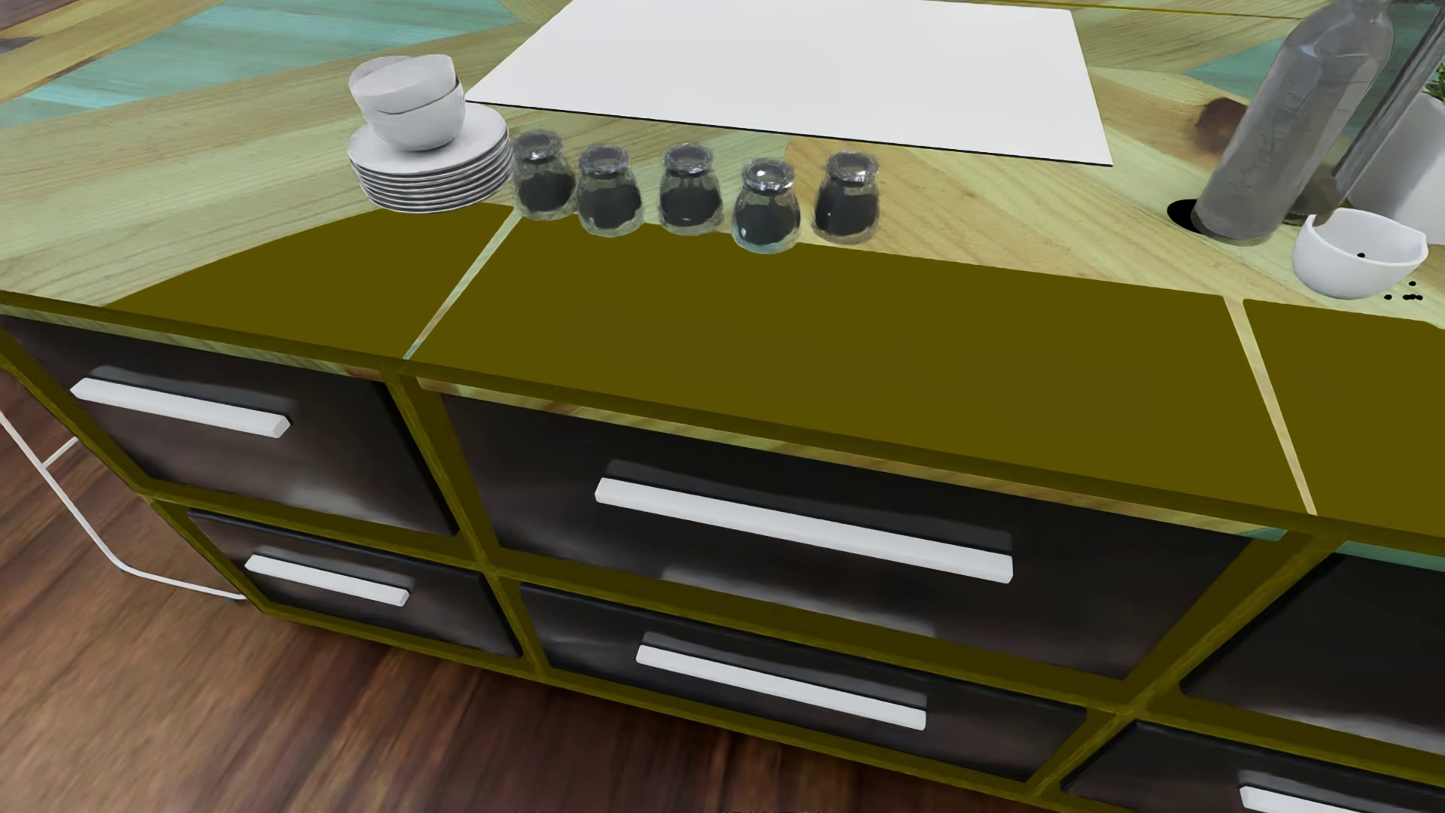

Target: Approach the corner

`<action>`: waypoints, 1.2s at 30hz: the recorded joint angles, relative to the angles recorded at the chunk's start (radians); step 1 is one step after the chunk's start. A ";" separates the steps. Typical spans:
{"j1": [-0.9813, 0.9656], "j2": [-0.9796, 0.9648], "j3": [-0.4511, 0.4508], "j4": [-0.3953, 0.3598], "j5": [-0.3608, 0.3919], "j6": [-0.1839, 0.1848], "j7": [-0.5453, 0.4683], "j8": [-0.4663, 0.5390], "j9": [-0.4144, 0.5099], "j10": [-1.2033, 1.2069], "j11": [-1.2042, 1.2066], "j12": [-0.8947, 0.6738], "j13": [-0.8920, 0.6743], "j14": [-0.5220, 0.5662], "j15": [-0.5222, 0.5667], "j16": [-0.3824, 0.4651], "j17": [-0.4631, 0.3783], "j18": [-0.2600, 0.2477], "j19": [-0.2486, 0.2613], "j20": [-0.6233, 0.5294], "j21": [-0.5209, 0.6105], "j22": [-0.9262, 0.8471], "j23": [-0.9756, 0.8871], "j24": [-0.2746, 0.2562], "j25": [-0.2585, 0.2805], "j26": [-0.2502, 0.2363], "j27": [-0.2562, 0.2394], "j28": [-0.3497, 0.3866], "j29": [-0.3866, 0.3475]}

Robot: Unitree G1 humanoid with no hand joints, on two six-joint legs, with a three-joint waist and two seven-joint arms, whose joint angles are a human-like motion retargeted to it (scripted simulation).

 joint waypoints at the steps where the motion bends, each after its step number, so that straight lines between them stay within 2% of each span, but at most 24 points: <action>1: 0.010 0.007 0.009 -0.005 -0.007 -0.005 0.000 0.000 0.003 -0.004 0.001 0.000 0.000 0.002 -0.001 0.002 0.000 0.000 0.000 -0.003 0.005 0.002 0.002 0.000 0.000 0.000 0.000 0.000 0.000; 7: 0.022 0.016 0.030 -0.003 -0.001 -0.004 0.000 0.000 0.014 -0.003 0.005 -0.004 -0.007 0.001 -0.005 0.005 0.001 0.000 0.000 -0.002 0.000 0.009 0.002 0.000 0.000 0.000 0.000 0.000 0.000; 8: 0.026 0.016 0.032 -0.003 -0.004 -0.003 0.000 0.000 0.015 -0.005 0.008 -0.001 -0.006 0.001 -0.003 -0.005 0.003 0.000 0.000 0.039 -0.007 0.022 0.003 0.000 0.000 0.000 0.000 0.000 0.000; 18: 0.022 0.020 0.029 -0.005 -0.008 0.001 0.000 0.000 0.010 0.002 0.003 0.002 -0.002 -0.004 -0.004 0.001 -0.001 0.000 0.000 0.009 0.003 0.009 0.002 0.000 0.000 0.000 0.000 0.000 0.000; 32: 0.020 0.024 0.017 -0.005 -0.009 -0.004 0.000 0.000 0.009 0.003 -0.001 0.007 0.000 -0.009 -0.005 -0.004 0.003 0.000 0.000 0.048 -0.008 0.017 0.002 0.000 0.000 0.000 0.000 0.000 0.000; 36: 0.019 0.021 0.021 -0.007 -0.011 -0.008 0.000 0.000 0.005 0.002 -0.001 0.002 -0.001 -0.009 -0.010 0.002 0.005 0.000 0.000 0.018 -0.003 0.015 0.003 0.000 0.000 0.000 0.000 0.000 0.000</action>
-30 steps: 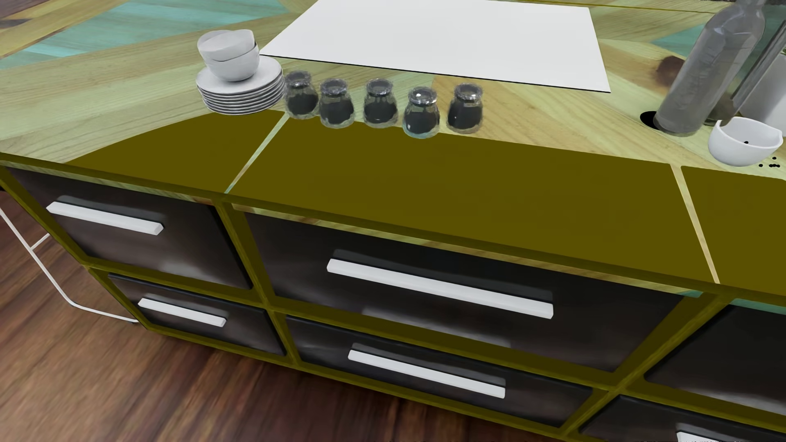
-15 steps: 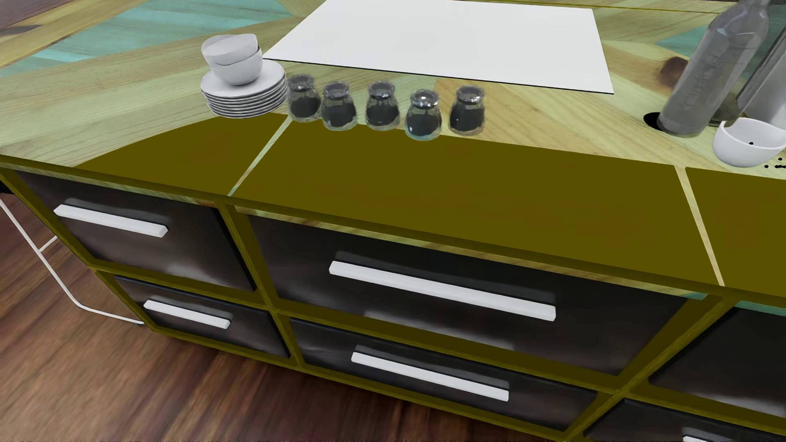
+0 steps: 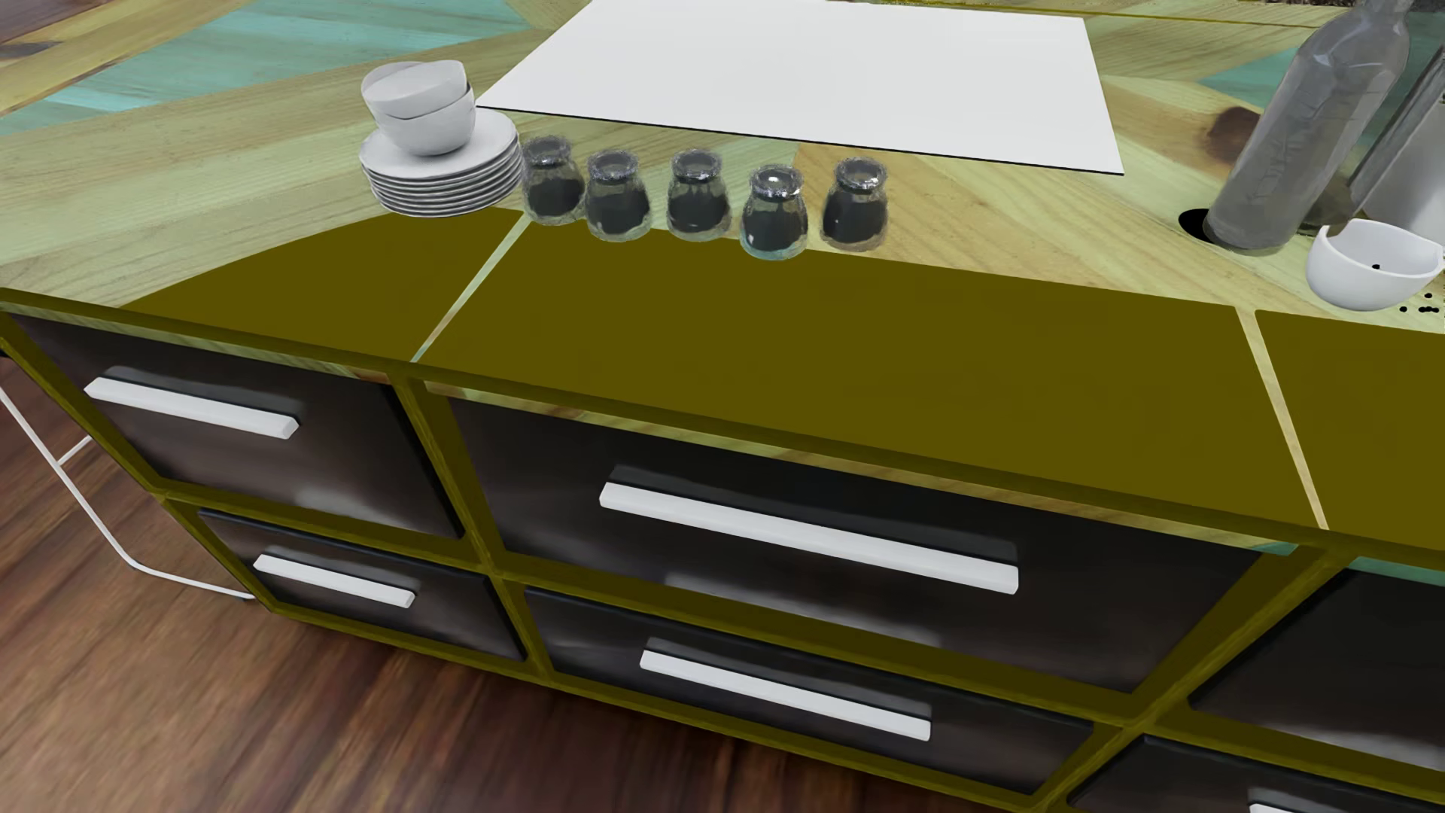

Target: Approach the corner

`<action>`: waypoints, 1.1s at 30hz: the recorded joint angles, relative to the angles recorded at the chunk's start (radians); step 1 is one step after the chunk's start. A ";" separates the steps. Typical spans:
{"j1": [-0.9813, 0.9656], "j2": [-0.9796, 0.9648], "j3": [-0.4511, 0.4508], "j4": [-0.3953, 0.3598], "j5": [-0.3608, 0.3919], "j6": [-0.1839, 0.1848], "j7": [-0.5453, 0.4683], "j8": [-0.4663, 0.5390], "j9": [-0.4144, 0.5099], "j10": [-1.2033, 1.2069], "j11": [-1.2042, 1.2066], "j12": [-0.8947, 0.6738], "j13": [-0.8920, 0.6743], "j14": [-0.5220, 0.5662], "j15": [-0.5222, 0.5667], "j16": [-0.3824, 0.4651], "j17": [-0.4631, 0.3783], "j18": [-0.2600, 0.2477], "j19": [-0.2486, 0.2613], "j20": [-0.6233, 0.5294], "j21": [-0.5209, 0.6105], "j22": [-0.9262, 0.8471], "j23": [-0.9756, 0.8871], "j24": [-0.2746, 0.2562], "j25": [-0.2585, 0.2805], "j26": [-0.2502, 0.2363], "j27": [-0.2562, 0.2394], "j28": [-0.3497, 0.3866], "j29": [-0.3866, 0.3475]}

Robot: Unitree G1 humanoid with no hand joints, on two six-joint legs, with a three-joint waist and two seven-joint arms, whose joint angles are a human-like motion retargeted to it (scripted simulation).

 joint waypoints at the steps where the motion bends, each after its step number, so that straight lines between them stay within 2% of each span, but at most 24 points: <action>1: 0.002 0.001 0.000 0.003 0.003 0.003 0.000 0.000 -0.001 -0.002 0.002 0.002 0.001 0.001 0.002 -0.005 0.001 0.000 0.000 0.015 -0.015 -0.001 -0.002 0.000 0.000 0.000 0.000 0.000 0.000; 2: 0.005 0.003 0.002 0.001 -0.001 0.002 0.000 0.000 -0.002 -0.002 0.002 0.005 0.003 0.000 0.000 -0.010 0.005 0.000 0.000 0.044 -0.033 0.005 0.002 0.000 0.000 0.000 0.000 0.000 0.000; 11: -0.013 -0.012 -0.016 0.013 0.006 0.009 0.000 0.000 -0.022 0.008 0.002 0.022 0.026 -0.013 0.006 -0.023 0.014 0.000 0.000 0.067 -0.058 -0.016 -0.012 0.000 0.000 0.000 0.000 0.000 0.000; 24: -0.006 -0.007 -0.095 0.022 0.011 0.040 0.000 0.000 -0.002 -0.002 -0.005 0.018 0.014 -0.016 0.005 -0.027 0.007 0.000 0.000 -0.044 -0.053 -0.036 -0.011 0.000 0.000 0.000 0.000 0.000 0.000; 33: -0.008 -0.014 -0.102 0.013 0.000 0.049 0.000 0.000 -0.018 -0.008 -0.002 0.020 0.015 -0.013 0.001 -0.033 0.002 0.000 0.000 -0.036 -0.059 -0.040 -0.005 0.000 0.000 0.000 0.000 0.000 0.000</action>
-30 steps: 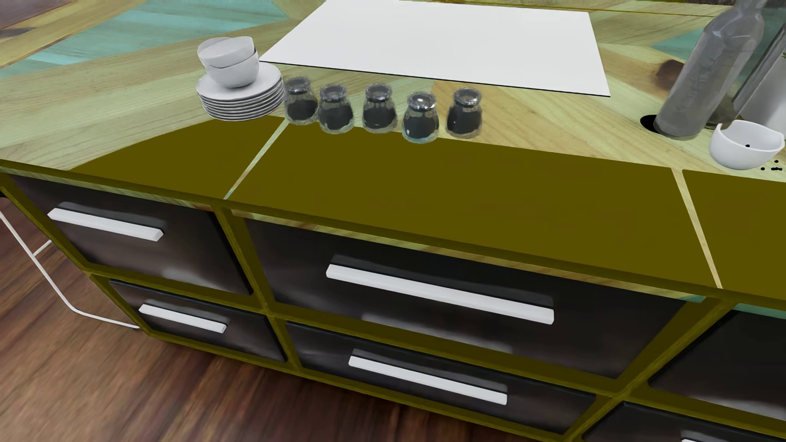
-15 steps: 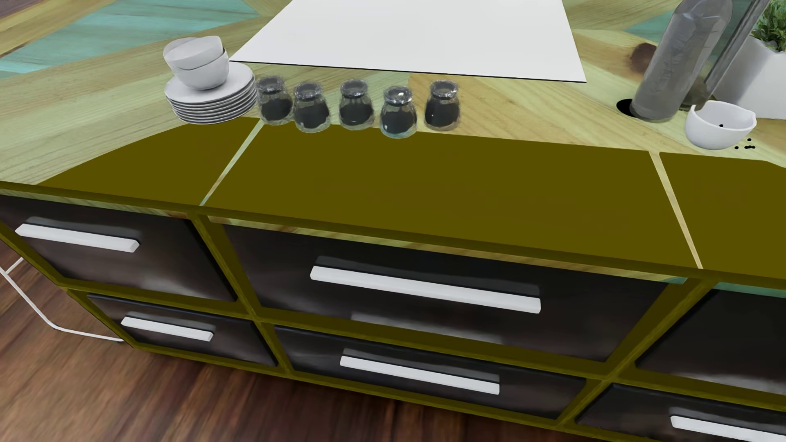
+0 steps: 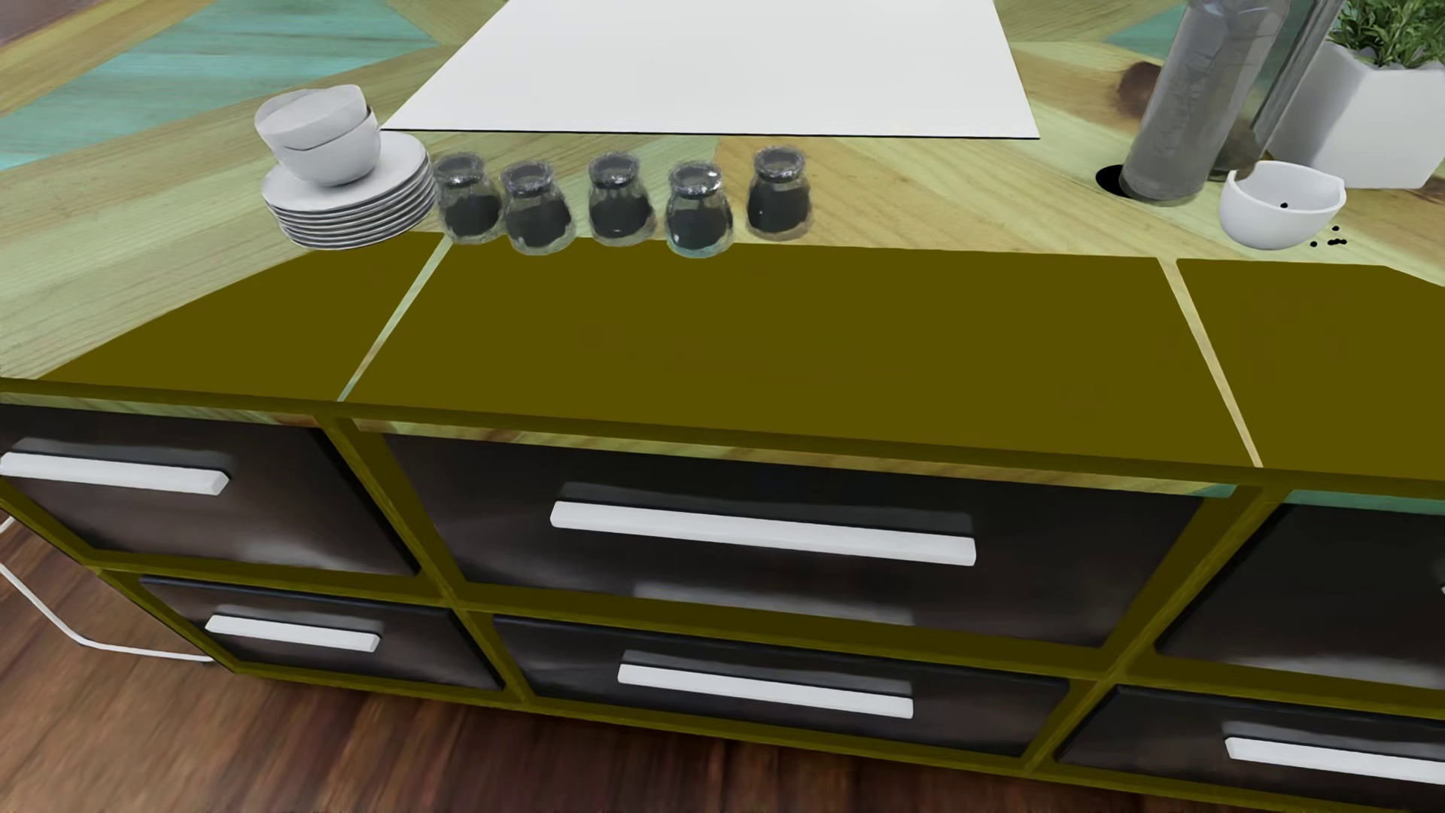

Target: Approach the corner

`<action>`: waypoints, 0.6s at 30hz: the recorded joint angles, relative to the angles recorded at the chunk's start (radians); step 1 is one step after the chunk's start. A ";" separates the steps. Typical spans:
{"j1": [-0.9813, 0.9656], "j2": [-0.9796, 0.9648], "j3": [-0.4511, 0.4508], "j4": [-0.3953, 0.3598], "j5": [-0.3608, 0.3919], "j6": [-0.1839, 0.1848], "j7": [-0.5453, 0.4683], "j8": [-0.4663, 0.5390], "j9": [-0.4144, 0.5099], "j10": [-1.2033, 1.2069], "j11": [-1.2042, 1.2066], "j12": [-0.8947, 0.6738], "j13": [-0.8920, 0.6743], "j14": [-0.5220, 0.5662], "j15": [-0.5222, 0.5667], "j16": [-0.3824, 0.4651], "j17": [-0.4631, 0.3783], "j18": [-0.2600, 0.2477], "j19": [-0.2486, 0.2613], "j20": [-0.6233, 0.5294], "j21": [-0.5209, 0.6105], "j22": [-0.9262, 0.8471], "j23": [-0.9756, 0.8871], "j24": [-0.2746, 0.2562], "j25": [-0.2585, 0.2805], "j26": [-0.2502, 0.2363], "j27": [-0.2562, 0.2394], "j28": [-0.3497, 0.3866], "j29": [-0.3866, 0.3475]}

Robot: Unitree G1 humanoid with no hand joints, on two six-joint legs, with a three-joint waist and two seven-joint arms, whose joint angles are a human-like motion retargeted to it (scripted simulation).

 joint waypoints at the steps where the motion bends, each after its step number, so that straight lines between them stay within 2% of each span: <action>1: 0.002 0.003 -0.003 -0.001 0.000 -0.002 0.000 0.000 0.000 -0.001 -0.002 0.000 0.002 -0.001 -0.001 0.002 -0.001 0.000 0.000 -0.005 -0.001 0.000 -0.004 0.000 0.000 0.000 0.000 0.000 0.000; 6: 0.000 0.000 0.003 -0.002 -0.002 -0.006 0.000 0.000 -0.005 -0.001 0.000 -0.003 -0.003 -0.002 -0.002 0.010 -0.003 0.000 0.000 -0.031 0.014 -0.006 0.003 0.000 0.000 0.000 0.000 0.000 0.000; 7: 0.012 0.011 0.007 0.002 0.004 -0.003 0.000 0.000 0.001 -0.003 -0.001 0.002 0.000 -0.003 -0.003 0.005 -0.002 0.000 0.000 -0.005 0.012 -0.002 0.000 0.000 0.000 0.000 0.000 0.000 0.000; 14: -0.003 0.003 -0.020 -0.005 -0.006 -0.015 0.000 0.000 -0.003 0.012 0.001 0.006 0.001 -0.012 0.002 0.009 -0.004 0.000 0.000 -0.012 0.006 -0.006 -0.003 0.000 0.000 0.000 0.000 0.000 0.000; 18: -0.012 -0.004 -0.049 -0.006 -0.006 -0.008 0.000 0.000 0.000 0.015 0.001 0.022 -0.008 -0.016 0.007 0.012 -0.014 0.000 0.000 -0.026 0.013 -0.028 0.000 0.000 0.000 0.000 0.000 0.000 0.000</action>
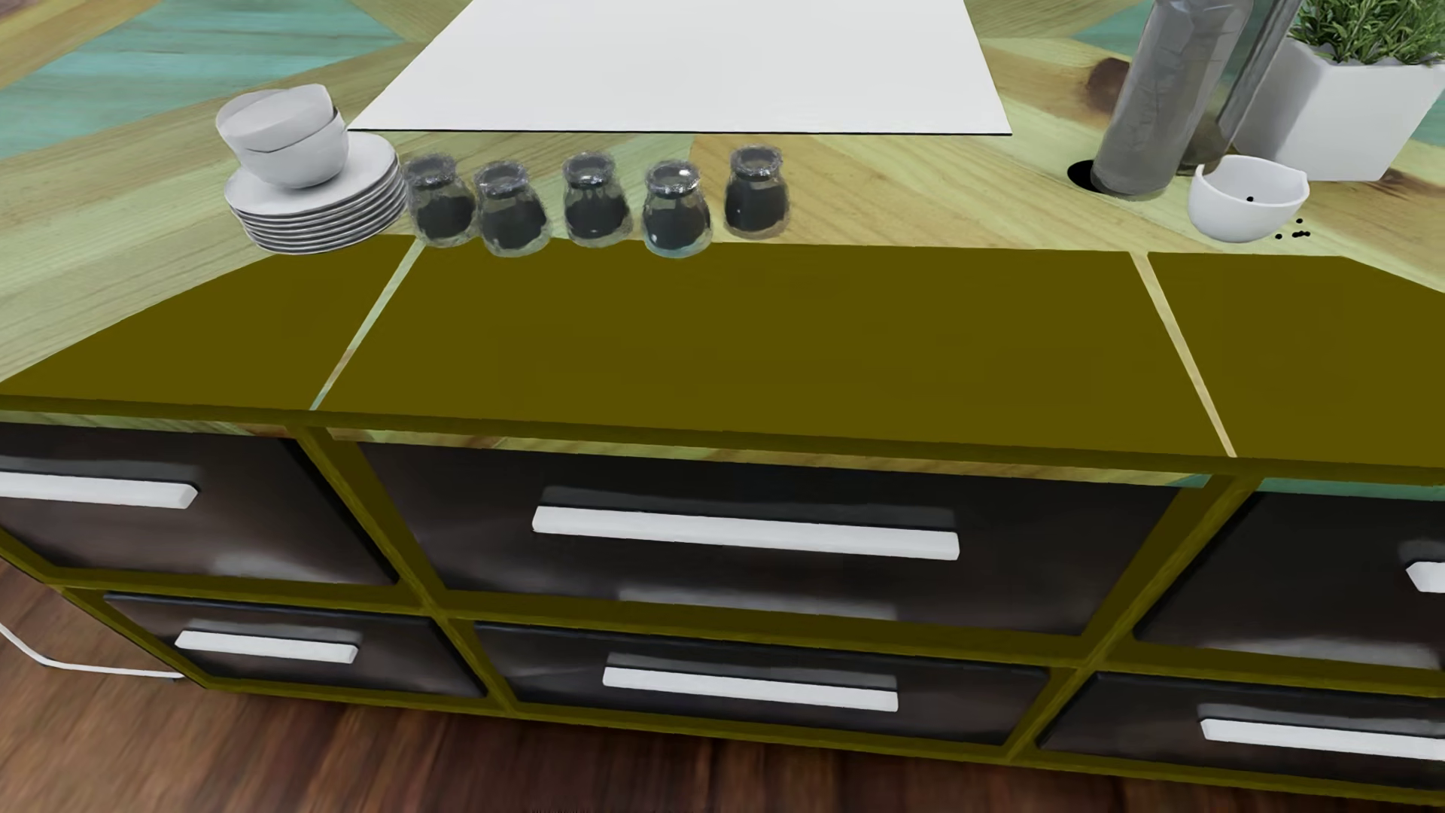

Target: Approach the corner

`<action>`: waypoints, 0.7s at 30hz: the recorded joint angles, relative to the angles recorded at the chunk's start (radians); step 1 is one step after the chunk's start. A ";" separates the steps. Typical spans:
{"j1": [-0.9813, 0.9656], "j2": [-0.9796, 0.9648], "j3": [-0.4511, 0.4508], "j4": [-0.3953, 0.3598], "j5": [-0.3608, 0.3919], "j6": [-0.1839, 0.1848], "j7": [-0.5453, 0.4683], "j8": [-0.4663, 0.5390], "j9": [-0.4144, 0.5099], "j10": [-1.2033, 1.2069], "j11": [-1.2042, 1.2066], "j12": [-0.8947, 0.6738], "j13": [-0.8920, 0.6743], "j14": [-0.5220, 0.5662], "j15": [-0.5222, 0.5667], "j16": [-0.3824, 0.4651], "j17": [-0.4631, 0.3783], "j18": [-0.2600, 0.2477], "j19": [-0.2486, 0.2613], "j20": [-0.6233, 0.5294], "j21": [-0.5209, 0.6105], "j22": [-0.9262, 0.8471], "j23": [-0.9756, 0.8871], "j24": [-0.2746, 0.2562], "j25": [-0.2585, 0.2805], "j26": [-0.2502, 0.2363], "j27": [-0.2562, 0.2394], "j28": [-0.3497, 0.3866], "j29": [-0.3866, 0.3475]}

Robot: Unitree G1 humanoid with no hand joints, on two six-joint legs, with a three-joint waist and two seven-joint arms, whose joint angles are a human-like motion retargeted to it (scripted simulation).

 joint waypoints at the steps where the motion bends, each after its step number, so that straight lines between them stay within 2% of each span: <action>1: -0.002 0.000 -0.011 -0.001 0.000 0.003 0.000 0.000 0.002 0.004 0.000 0.006 -0.008 -0.001 0.000 -0.003 -0.004 0.000 0.000 0.011 -0.004 -0.003 0.001 0.000 0.000 0.000 0.000 0.000 0.000; 5: -0.008 -0.005 -0.070 0.005 0.002 0.037 0.000 0.000 0.011 0.005 -0.002 0.013 -0.048 -0.001 -0.001 -0.009 -0.024 0.000 0.000 -0.053 0.014 -0.010 0.015 0.000 0.000 0.000 0.000 0.000 0.000; 9: 0.009 -0.001 -0.102 0.005 0.006 0.058 0.000 0.000 0.029 -0.004 0.003 0.026 -0.069 0.002 -0.010 -0.012 -0.028 0.000 0.000 -0.055 -0.006 -0.029 0.021 0.000 0.000 0.000 0.000 0.000 0.000; 12: -0.009 -0.012 -0.132 0.024 0.025 0.087 0.000 0.000 0.038 0.008 0.002 0.026 -0.081 0.001 -0.009 -0.013 -0.041 0.000 0.000 -0.031 -0.008 -0.048 0.020 0.000 0.000 0.000 0.000 0.000 0.000; 15: 0.012 -0.010 -0.124 0.024 0.025 0.092 0.000 0.000 0.036 -0.017 0.006 0.023 -0.077 0.013 -0.018 0.001 -0.045 0.000 0.000 -0.054 -0.006 -0.065 0.026 0.000 0.000 0.000 0.000 0.000 0.000; 21: 0.005 -0.018 -0.149 0.022 0.023 0.095 0.000 0.000 0.038 -0.011 0.009 0.014 -0.085 0.010 -0.022 0.001 -0.046 0.000 0.000 -0.030 -0.004 -0.055 0.031 0.000 0.000 0.000 0.000 0.000 0.000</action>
